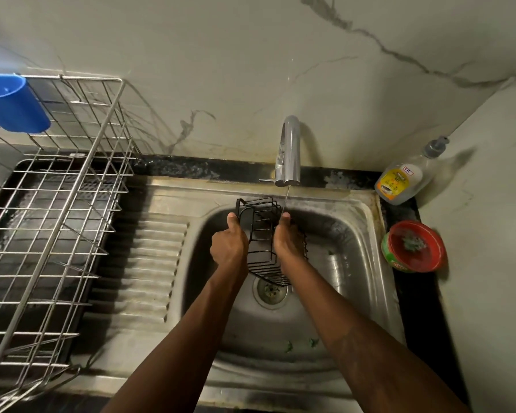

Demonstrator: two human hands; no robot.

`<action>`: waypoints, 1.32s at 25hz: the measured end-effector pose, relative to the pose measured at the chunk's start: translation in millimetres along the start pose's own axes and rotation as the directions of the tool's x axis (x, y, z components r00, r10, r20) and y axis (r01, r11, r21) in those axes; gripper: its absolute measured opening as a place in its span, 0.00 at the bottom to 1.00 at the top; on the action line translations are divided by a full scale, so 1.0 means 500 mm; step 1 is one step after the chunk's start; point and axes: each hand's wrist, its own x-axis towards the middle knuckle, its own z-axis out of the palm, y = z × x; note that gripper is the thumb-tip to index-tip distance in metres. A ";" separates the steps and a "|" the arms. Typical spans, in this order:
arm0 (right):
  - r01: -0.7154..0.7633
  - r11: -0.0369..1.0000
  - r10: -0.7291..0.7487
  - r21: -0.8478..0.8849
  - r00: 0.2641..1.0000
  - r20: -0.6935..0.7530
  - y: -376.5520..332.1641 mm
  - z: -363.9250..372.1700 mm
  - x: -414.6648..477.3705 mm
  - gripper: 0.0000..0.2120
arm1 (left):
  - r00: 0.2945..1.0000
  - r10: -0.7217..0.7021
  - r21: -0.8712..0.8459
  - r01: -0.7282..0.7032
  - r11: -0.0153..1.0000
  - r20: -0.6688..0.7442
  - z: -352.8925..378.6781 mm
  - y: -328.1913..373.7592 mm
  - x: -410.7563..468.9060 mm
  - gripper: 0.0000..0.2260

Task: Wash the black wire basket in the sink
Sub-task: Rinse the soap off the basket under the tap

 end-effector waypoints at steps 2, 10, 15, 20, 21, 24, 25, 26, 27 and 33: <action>0.117 0.989 -0.122 0.090 0.991 0.053 -0.027 -0.010 -0.059 0.45 | 0.987 0.154 -0.012 -0.153 0.988 0.042 0.002 0.022 -0.023 0.28; 0.098 0.984 -0.109 0.152 0.992 0.061 -0.034 -0.115 -0.083 0.72 | 0.594 0.659 0.141 -0.782 0.607 0.461 0.007 0.027 -0.128 0.10; 0.077 0.985 -0.073 0.155 0.997 -0.034 0.030 -0.165 -0.047 0.32 | 0.356 0.449 0.065 -0.837 0.544 0.820 -0.005 0.005 -0.130 0.14; -0.048 0.918 -0.034 0.395 0.980 0.196 0.125 -0.237 -0.005 0.20 | 0.707 0.600 0.277 -0.703 0.655 0.374 -0.081 -0.016 -0.025 0.11; -0.079 0.890 -0.019 0.450 0.978 0.210 0.136 -0.251 0.001 0.17 | 0.777 0.540 0.318 -0.626 0.712 0.322 -0.090 -0.027 0.004 0.15; -0.116 0.843 -0.027 0.525 0.966 0.258 0.155 -0.270 0.019 0.23 | 0.871 0.157 0.172 -0.264 0.949 0.466 -0.092 -0.039 0.042 0.33; -0.116 0.829 -0.046 0.547 0.961 0.273 0.154 -0.271 0.018 0.24 | 0.840 0.060 0.101 -0.135 0.986 0.539 -0.092 -0.036 0.041 0.33; -0.111 0.819 -0.063 0.563 0.958 0.281 0.151 -0.272 0.017 0.22 | 0.799 0.007 0.063 -0.057 0.996 0.601 -0.095 -0.033 0.040 0.29; -0.092 0.822 -0.085 0.561 0.956 0.281 0.150 -0.271 0.016 0.21 | 0.769 -0.014 0.046 -0.020 0.999 0.640 -0.100 -0.031 0.041 0.24; 0.137 0.942 -0.188 0.306 0.971 0.147 0.098 -0.246 -0.005 0.26 | 0.807 0.060 -0.115 0.009 0.993 0.588 -0.105 -0.053 0.055 0.10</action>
